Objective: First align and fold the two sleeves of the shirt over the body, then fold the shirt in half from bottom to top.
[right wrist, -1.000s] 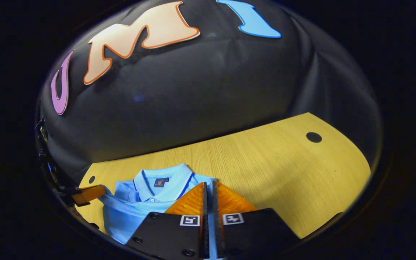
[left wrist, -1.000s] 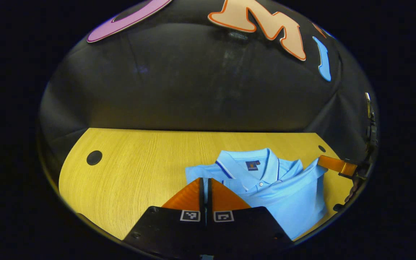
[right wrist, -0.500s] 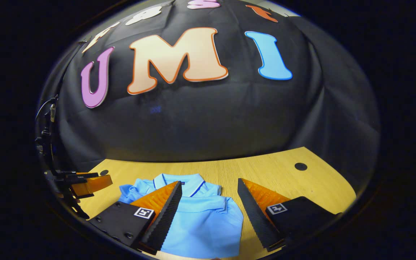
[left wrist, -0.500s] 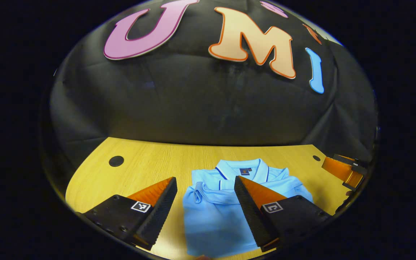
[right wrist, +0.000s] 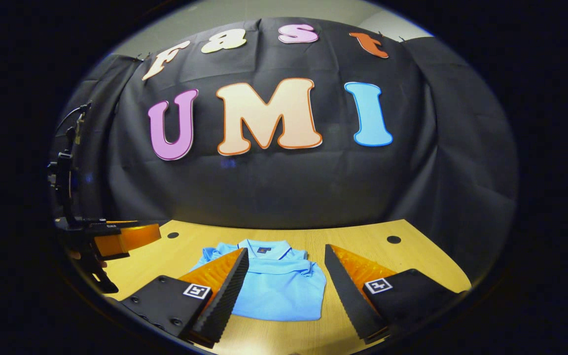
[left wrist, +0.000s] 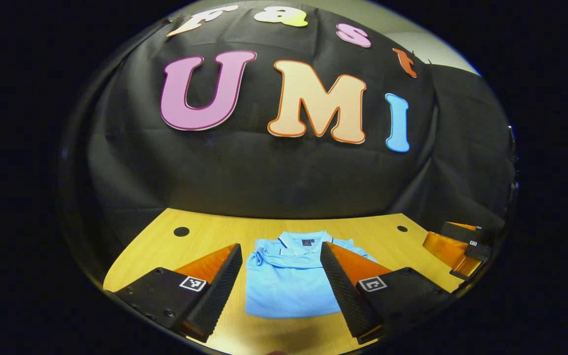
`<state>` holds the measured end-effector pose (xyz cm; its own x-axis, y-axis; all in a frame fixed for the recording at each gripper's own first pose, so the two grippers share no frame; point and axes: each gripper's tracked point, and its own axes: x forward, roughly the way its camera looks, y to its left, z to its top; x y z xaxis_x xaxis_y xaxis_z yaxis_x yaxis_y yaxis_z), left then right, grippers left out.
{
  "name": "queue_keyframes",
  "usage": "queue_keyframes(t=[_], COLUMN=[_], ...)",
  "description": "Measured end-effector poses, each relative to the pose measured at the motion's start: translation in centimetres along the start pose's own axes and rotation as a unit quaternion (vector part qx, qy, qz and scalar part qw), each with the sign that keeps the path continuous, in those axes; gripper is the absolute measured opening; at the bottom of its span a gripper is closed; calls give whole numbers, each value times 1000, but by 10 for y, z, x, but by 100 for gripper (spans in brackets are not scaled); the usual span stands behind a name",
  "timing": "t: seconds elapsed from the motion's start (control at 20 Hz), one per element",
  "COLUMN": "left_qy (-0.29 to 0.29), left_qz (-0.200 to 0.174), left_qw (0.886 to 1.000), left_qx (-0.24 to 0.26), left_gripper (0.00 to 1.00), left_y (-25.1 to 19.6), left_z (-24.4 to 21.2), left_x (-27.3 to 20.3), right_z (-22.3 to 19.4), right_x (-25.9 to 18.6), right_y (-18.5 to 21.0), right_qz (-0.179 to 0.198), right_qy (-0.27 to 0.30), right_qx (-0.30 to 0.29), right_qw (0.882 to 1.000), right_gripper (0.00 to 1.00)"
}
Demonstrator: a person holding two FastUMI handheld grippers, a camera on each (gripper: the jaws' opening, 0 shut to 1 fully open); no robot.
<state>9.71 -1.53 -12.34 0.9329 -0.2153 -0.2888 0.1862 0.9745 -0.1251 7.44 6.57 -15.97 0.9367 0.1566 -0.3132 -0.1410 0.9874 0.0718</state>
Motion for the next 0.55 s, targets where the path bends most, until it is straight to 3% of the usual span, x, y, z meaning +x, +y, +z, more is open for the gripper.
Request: queue_keyframes(t=[0.2,0.25,0.3,0.55], left_qy=[-28,-31,-38,-52], left_qz=[-2,-4,-6,-10], left_qw=[1000,999,999,999], left_qx=[10,9,9,9], left_gripper=[95,95,95,95], left_y=[-4,-6,-8,-8], left_z=[15,19,23,38], left_x=[-45,-53,-59,-74], right_z=[14,14,16,32], right_x=[-36,-43,-49,-62], right_y=[10,15,20,24], right_qz=[8,12,16,20], right_qy=[-25,-25,-27,-42], right_qx=[2,4,8,12], right_qw=[1000,1000,999,999], right_gripper=[97,92,97,97])
